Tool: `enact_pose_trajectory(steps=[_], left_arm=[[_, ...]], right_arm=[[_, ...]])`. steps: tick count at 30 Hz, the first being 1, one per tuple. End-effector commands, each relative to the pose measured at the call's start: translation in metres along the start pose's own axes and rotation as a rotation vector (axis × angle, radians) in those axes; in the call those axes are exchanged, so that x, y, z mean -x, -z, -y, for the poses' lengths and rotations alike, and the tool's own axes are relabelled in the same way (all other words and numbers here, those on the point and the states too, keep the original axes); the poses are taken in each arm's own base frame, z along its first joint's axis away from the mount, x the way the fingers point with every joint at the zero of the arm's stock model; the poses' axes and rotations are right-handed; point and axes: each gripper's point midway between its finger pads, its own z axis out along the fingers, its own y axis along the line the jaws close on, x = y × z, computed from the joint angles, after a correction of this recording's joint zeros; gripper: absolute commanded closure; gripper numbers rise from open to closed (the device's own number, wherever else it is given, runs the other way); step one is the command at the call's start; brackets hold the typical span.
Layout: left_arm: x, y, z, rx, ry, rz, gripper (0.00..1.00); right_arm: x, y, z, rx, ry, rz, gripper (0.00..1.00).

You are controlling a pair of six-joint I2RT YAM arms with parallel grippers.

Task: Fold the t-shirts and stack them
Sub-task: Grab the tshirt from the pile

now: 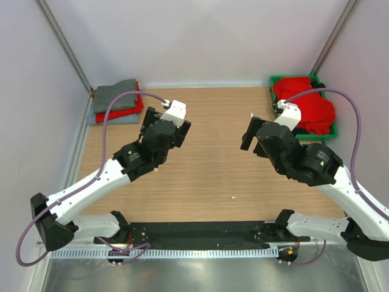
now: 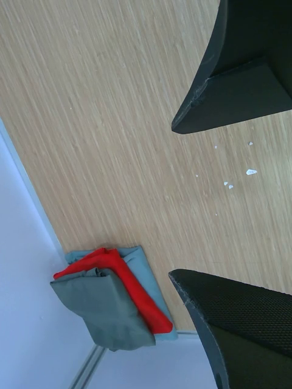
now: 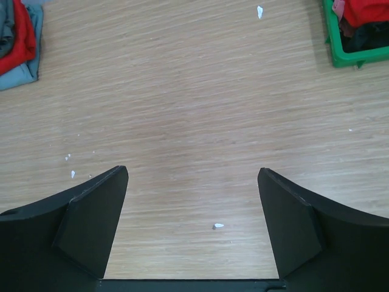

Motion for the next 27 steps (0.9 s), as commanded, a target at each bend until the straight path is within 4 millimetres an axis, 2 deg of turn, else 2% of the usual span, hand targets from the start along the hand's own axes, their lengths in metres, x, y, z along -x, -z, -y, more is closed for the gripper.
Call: enact_pose_trajectory(steps=[1,5,7,8,10,11,12,13,14,15,16,17,18,19,20,21,22,24,25,27], left_arm=[[0.018,0.006,-0.009,0.026,0.047,0.057,0.07],[0.018,0.007,-0.012,0.031,0.048,0.057,0.07],[0.018,0.007,-0.01,0.028,0.048,0.057,0.07],[0.018,0.006,-0.009,0.026,0.048,0.055,0.07],[0.018,0.006,-0.008,0.02,0.048,0.055,0.07],[0.017,0.006,-0.008,0.02,0.046,0.052,0.07],[0.017,0.005,-0.008,0.02,0.045,0.051,0.07],[0.017,0.006,-0.008,0.02,0.045,0.051,0.06],[0.016,0.005,-0.007,0.019,0.044,0.049,0.07],[0.015,0.005,-0.006,0.017,0.041,0.049,0.07],[0.016,0.005,-0.005,0.015,0.039,0.049,0.07],[0.015,0.004,-0.004,0.015,0.032,0.045,0.06],[0.014,0.004,-0.003,0.012,0.027,0.044,0.07],[0.015,0.004,-0.002,0.014,0.025,0.044,0.07],[0.014,0.004,-0.002,0.015,0.022,0.041,0.06],[0.014,0.004,-0.002,0.015,0.019,0.041,0.06],[0.014,0.004,-0.003,0.017,0.018,0.042,0.07],[0.014,0.004,-0.002,0.014,0.021,0.043,0.06],[0.014,0.005,-0.002,0.012,0.019,0.042,0.06],[0.015,0.005,-0.002,0.011,0.025,0.045,0.06]], right_arm=[[0.025,0.007,-0.013,0.071,-0.036,0.085,0.05],[0.036,0.008,-0.012,0.074,-0.011,0.14,0.02],[0.04,0.001,-0.002,0.0,0.002,0.171,0.0],[0.045,-0.002,0.01,-0.078,0.012,0.193,0.0],[0.044,-0.028,0.018,-0.169,0.074,0.138,0.0],[0.062,-0.048,0.052,-0.273,0.042,0.125,0.0],[0.048,-0.071,0.043,-0.18,0.026,0.005,0.01],[0.057,-0.085,0.05,-0.175,-0.015,0.008,0.02],[0.072,-0.095,0.085,-0.251,-0.079,0.023,0.02],[0.075,-0.102,0.093,-0.252,-0.079,0.009,0.02],[0.077,-0.114,0.109,-0.3,-0.098,-0.001,0.02],[0.086,-0.12,0.136,-0.363,-0.142,0.005,0.02],[0.085,-0.128,0.145,-0.365,-0.162,-0.019,0.02],[0.08,-0.143,0.165,-0.408,-0.186,-0.055,0.03],[0.079,-0.149,0.177,-0.432,-0.205,-0.066,0.05],[0.08,-0.151,0.204,-0.486,-0.248,-0.07,0.05],[0.077,-0.165,0.213,-0.474,-0.263,-0.092,0.07],[0.077,-0.172,0.244,-0.508,-0.317,-0.092,0.12],[0.075,-0.182,0.253,-0.497,-0.334,-0.103,0.14],[0.077,-0.186,0.272,-0.518,-0.365,-0.101,0.17]])
